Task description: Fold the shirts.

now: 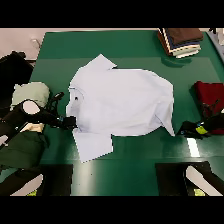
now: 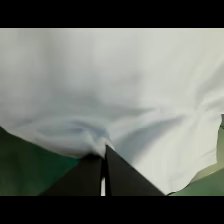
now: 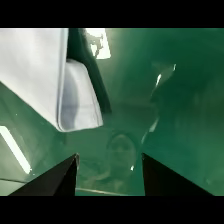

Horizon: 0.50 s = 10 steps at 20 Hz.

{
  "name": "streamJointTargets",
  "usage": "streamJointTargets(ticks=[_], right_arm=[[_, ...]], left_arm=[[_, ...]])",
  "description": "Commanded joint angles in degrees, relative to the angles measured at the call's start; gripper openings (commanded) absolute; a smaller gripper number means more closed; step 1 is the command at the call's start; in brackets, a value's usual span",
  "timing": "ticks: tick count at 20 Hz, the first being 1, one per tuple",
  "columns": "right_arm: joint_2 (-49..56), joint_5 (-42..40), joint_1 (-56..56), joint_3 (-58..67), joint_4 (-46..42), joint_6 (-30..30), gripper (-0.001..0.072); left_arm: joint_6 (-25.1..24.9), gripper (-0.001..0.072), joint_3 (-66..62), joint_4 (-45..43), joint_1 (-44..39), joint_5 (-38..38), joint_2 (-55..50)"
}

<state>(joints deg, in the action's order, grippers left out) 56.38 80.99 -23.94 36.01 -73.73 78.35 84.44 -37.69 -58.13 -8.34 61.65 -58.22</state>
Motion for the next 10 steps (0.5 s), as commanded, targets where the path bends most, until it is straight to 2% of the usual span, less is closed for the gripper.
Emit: streamJointTargets(ticks=[1, 5, 6, 7, 10], right_arm=[[1.9, -5.6, -0.8, -3.5, 5.8, -1.2, 0.0442], [7.7, -7.6, -0.8, -3.5, 11.4, -3.0, 0.0426], [8.8, -7.8, -0.8, -3.5, 11.2, -3.0, 0.0367], [9.4, -7.8, -0.8, -3.5, 11.2, -3.4, 0.0258], [8.5, -7.5, -0.8, -3.5, 11.5, -6.4, 0.0078]], left_arm=[[0.0, 0.0023, -0.2, 0.1, 0.0, -0.2, 0.0], [0.2, 0.0023, -0.2, 0.1, 0.0, -0.1, 0.0], [0.2, 0.0023, -0.2, 0.1, 0.0, -0.1, 0.0], [0.2, 0.0023, -0.2, 0.1, 0.0, -0.1, 0.0], [0.2, 0.0023, -0.2, 0.3, 0.0, -0.2, 0.0]])
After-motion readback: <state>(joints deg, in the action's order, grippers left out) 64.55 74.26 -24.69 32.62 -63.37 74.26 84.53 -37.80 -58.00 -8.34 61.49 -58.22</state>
